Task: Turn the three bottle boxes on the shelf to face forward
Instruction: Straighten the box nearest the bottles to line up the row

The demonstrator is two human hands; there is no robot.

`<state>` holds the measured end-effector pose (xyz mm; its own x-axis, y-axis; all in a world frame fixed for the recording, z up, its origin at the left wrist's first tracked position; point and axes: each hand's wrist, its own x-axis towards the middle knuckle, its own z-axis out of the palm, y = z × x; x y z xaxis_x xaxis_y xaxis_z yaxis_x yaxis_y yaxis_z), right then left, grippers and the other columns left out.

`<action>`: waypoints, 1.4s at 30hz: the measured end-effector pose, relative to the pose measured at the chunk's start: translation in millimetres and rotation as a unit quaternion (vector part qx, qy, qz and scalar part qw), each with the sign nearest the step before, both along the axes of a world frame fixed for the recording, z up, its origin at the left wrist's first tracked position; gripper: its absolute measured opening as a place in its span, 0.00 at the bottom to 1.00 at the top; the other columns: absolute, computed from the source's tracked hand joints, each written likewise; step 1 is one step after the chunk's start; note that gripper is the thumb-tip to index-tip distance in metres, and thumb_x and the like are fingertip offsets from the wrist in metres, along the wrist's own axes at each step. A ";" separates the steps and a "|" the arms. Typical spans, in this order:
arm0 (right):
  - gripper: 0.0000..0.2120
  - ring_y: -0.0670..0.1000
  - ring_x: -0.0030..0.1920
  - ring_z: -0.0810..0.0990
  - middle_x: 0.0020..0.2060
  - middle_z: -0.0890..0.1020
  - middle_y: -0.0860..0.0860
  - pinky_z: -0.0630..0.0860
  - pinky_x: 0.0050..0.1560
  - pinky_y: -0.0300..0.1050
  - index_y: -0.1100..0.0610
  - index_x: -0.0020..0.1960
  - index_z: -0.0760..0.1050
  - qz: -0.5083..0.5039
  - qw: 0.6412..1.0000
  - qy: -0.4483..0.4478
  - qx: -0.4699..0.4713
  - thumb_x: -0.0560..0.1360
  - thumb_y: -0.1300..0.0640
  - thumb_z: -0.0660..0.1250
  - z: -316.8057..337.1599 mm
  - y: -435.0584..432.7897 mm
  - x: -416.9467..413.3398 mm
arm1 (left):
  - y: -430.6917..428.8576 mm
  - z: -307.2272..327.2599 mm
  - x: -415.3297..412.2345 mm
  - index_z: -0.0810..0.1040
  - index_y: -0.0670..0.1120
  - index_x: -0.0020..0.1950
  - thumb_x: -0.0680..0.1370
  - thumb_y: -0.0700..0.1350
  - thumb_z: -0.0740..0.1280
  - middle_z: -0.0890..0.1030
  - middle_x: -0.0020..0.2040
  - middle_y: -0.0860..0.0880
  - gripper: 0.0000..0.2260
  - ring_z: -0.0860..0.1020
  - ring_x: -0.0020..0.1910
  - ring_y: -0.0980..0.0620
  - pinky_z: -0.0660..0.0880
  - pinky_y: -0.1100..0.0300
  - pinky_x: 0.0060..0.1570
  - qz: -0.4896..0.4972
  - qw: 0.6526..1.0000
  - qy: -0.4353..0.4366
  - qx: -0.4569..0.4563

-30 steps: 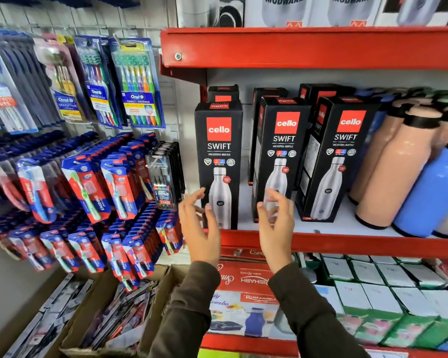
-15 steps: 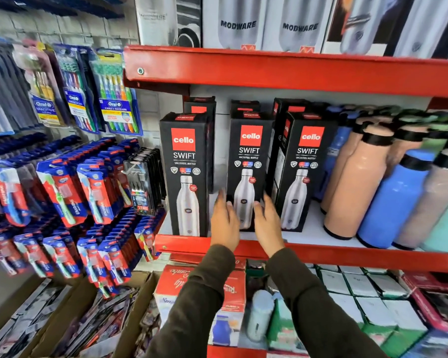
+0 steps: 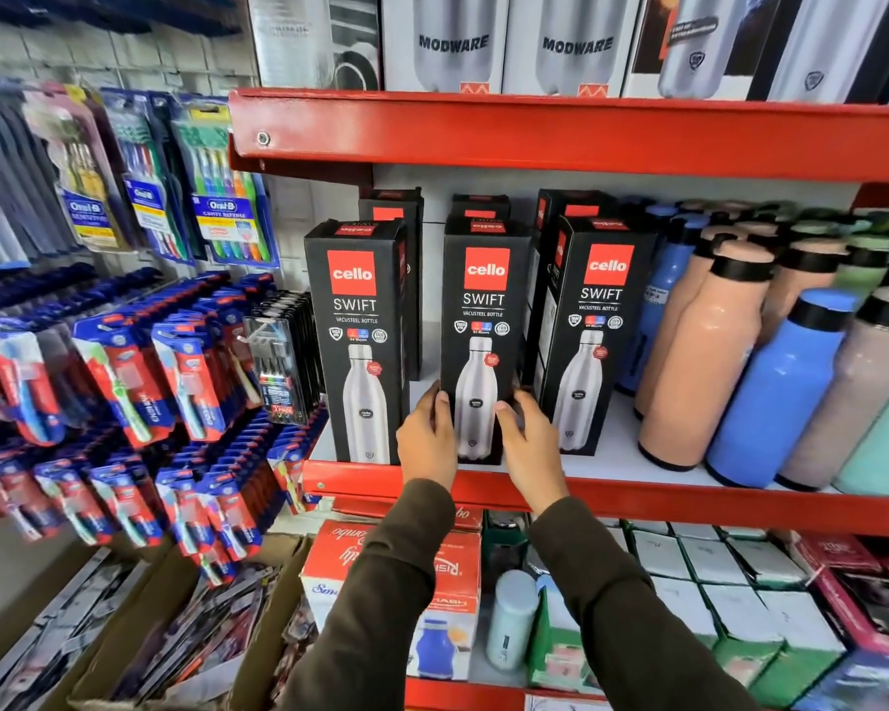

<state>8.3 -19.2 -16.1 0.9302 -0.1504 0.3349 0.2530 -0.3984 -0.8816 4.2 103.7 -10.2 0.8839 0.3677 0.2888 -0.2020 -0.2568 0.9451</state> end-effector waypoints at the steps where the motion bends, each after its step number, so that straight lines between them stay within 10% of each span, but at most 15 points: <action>1: 0.19 0.50 0.65 0.77 0.64 0.80 0.53 0.69 0.61 0.39 0.58 0.72 0.71 0.006 1.000 -0.003 0.002 0.83 0.53 0.60 -1.1 -0.6 -2.4 | 0.3 -0.7 -2.8 0.77 0.44 0.69 0.84 0.48 0.58 0.83 0.62 0.45 0.17 0.79 0.62 0.48 0.67 0.69 0.55 0.002 1.000 -0.004 0.002; 9: 0.19 0.49 0.64 0.79 0.63 0.81 0.52 0.74 0.67 0.46 0.56 0.72 0.71 0.014 1.000 -0.021 -0.005 0.83 0.50 0.60 -4.2 -3.0 -23.8 | 5.7 -6.3 -23.1 0.76 0.44 0.70 0.84 0.50 0.58 0.82 0.63 0.46 0.18 0.78 0.62 0.53 0.70 0.64 0.61 -0.008 0.999 -0.025 0.022; 22: 0.19 0.41 0.57 0.77 0.58 0.77 0.43 0.67 0.48 0.15 0.53 0.72 0.71 0.016 1.000 -0.022 0.007 0.83 0.52 0.61 -4.3 -2.8 -33.2 | 7.1 -6.3 -32.1 0.73 0.44 0.72 0.84 0.50 0.58 0.80 0.66 0.46 0.19 0.74 0.61 0.58 0.68 0.66 0.61 -0.008 0.999 -0.024 0.033; 29: 0.13 0.35 0.50 0.79 0.58 0.82 0.48 0.71 0.48 0.21 0.51 0.65 0.77 -0.015 0.997 -0.049 0.061 0.81 0.52 0.64 -5.3 -29.5 -37.3 | -15.1 -11.0 -44.2 0.68 0.47 0.71 0.82 0.44 0.62 0.71 0.67 0.47 0.17 0.70 0.68 0.50 0.68 0.54 0.68 0.067 0.990 -0.116 0.038; 33: 0.12 0.44 0.54 0.81 0.56 0.83 0.51 0.73 0.50 0.25 0.54 0.62 0.79 -0.059 0.988 -0.104 0.095 0.81 0.60 0.64 -2.2 -56.8 -39.8 | -40.9 -10.9 -50.2 0.71 0.50 0.68 0.81 0.43 0.61 0.67 0.64 0.53 0.15 0.65 0.67 0.59 0.60 0.64 0.68 0.097 0.972 -0.200 0.077; 42: 0.19 0.53 0.69 0.73 0.68 0.72 0.56 0.71 0.71 0.48 0.56 0.72 0.70 -0.092 0.986 -0.108 0.085 0.81 0.61 0.63 9.9 -99.1 -25.9 | -109.9 2.0 -40.4 0.61 0.46 0.78 0.82 0.36 0.56 0.64 0.77 0.49 0.23 0.60 0.78 0.56 0.58 0.63 0.76 -0.114 0.958 -0.245 0.097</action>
<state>-17.6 -118.3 -6.2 0.7915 -0.3805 0.4783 0.3802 -0.3063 -0.8727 -36.2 -6.2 -8.2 0.6756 0.0780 0.7331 -0.6813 -0.3139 0.6612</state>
